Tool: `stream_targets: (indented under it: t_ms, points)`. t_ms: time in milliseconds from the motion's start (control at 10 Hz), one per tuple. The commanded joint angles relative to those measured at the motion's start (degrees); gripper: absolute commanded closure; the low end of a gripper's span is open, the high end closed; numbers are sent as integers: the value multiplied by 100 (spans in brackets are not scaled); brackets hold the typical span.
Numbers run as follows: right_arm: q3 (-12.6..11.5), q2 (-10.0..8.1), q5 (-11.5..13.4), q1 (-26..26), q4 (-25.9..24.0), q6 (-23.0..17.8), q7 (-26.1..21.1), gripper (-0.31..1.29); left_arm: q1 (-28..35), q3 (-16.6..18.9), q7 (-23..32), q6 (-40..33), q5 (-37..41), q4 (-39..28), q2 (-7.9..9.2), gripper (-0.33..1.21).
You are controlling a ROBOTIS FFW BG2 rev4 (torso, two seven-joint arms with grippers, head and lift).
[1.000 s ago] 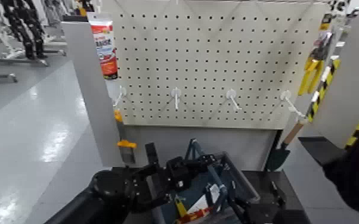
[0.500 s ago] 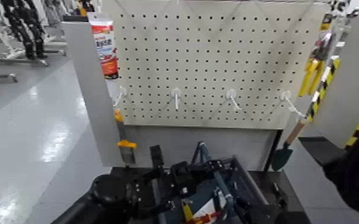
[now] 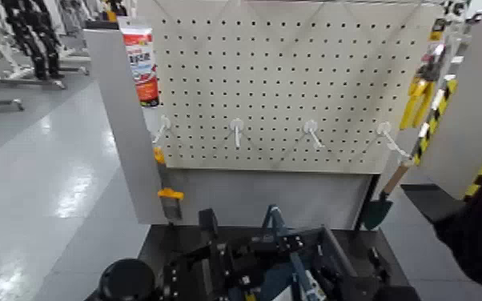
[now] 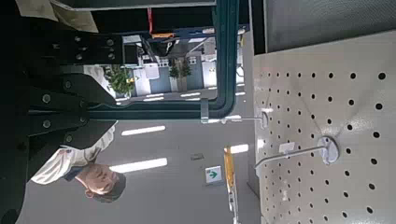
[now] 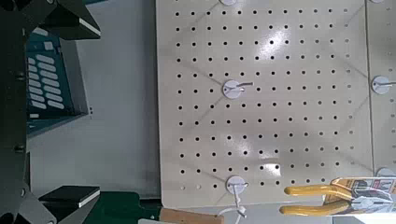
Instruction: Grasp the handle of the crate.
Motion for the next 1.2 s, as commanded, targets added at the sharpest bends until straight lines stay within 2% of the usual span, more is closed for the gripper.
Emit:
stream_targets:
  t_ms: [100,600,1200]
  points:
    - [-5,2,8,15,-9,4,0,13,377,224,280,70,187,-656,156,118]
    - [-23,11,8,33,-9,4,8,13,816,382,667,114,468,-1403,305,118]
    - [-40,11,26,51,-26,-31,26,13,939,540,790,123,477,-1508,305,118]
